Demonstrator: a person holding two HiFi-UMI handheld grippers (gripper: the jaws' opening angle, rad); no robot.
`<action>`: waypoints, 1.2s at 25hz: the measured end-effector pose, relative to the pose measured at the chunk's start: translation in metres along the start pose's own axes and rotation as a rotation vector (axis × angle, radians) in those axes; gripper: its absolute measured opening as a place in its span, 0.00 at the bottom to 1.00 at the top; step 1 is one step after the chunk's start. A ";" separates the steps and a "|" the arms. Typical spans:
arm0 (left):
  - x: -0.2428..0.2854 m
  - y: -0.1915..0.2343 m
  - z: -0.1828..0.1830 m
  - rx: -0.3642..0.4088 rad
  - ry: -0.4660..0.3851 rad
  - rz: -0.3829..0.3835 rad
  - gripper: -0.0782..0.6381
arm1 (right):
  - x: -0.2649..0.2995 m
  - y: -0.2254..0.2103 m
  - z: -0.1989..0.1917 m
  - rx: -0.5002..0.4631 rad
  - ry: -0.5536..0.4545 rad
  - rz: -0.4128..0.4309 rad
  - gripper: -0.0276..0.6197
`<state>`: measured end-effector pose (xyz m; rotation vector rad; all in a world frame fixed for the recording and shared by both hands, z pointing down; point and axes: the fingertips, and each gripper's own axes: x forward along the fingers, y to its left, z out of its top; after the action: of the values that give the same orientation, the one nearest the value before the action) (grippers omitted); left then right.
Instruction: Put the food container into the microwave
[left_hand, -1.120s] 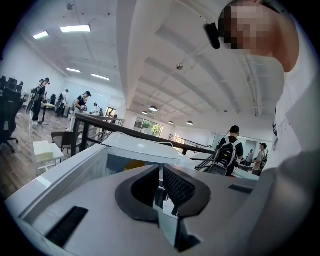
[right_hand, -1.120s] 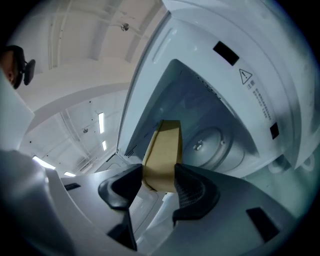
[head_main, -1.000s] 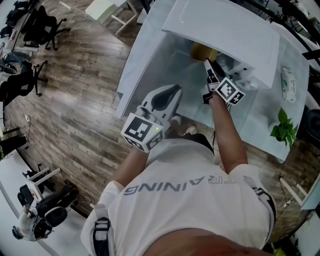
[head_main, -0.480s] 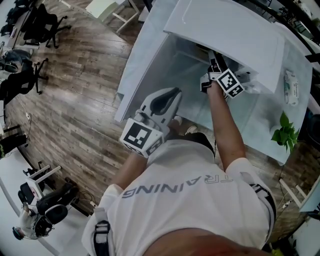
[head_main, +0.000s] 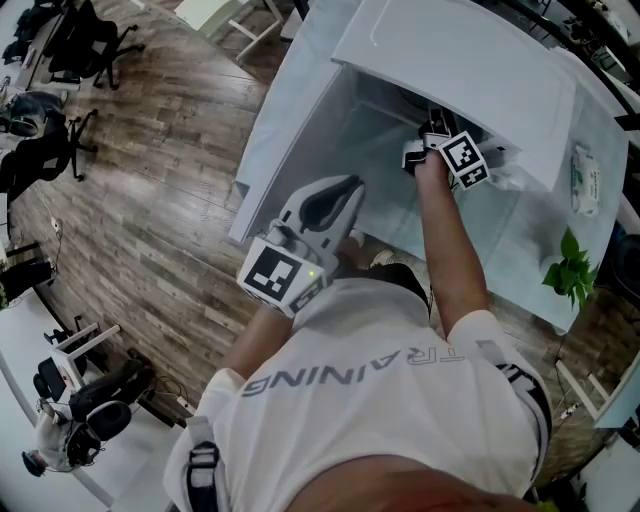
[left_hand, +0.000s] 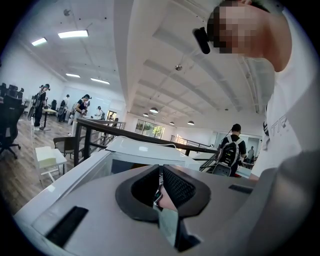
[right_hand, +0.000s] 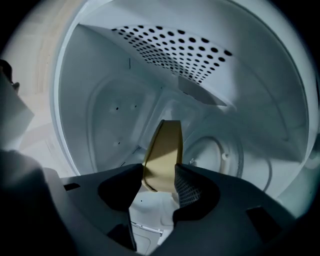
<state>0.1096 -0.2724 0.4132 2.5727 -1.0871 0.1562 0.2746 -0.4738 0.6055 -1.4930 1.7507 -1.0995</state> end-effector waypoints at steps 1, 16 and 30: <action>-0.001 0.000 0.000 0.000 0.000 0.002 0.18 | 0.000 0.000 -0.001 0.001 0.000 -0.004 0.38; -0.003 0.002 -0.001 -0.028 -0.003 -0.010 0.18 | 0.000 0.005 -0.004 -0.020 0.013 0.005 0.47; -0.003 0.004 -0.004 -0.048 0.010 -0.032 0.18 | 0.003 0.011 -0.029 -0.329 0.179 -0.031 0.65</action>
<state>0.1049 -0.2717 0.4169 2.5427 -1.0325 0.1327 0.2446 -0.4704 0.6104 -1.6599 2.1202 -1.0229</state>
